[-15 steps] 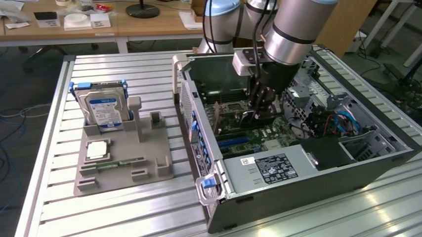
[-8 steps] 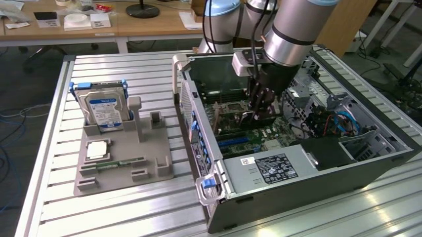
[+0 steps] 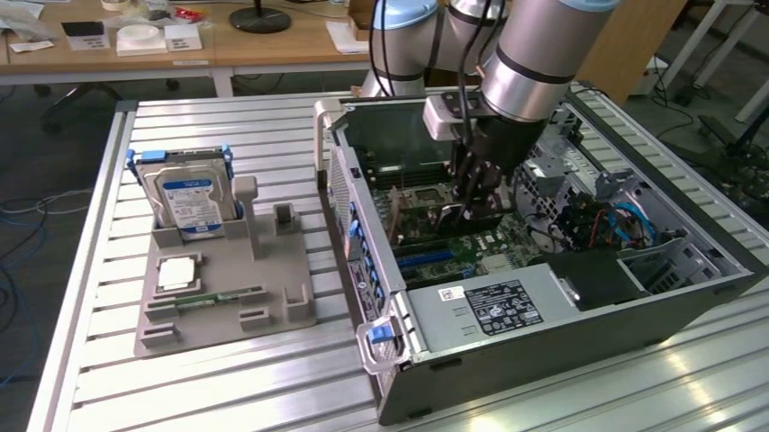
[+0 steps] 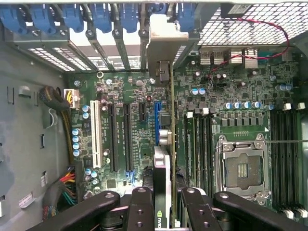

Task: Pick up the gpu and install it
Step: 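Insert the gpu into the slot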

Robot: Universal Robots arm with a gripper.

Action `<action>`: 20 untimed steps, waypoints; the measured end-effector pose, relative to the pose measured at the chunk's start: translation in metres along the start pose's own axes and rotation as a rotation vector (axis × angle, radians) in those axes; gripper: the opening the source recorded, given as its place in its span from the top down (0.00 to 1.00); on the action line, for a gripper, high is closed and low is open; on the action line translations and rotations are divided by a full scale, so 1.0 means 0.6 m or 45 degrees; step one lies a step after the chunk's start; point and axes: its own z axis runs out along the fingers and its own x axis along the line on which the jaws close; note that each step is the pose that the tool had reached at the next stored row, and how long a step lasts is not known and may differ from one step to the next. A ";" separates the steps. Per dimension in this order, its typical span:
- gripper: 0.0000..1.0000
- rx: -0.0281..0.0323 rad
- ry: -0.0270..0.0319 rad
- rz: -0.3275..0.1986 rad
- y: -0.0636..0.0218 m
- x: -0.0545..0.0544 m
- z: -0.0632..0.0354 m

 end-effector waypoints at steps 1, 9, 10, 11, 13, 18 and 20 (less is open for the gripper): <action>0.73 -0.0003 0.0003 -0.004 0.000 0.000 0.000; 0.73 -0.0005 0.0007 -0.011 0.004 0.001 0.000; 0.73 -0.0005 0.0008 -0.011 0.004 0.001 0.000; 0.73 -0.0005 0.0006 -0.011 0.004 0.001 0.001; 0.73 -0.0006 0.0008 -0.013 0.004 0.004 0.001; 0.73 -0.0007 0.0008 -0.015 0.005 0.005 0.003; 0.73 -0.0008 0.0013 -0.016 0.007 0.005 0.004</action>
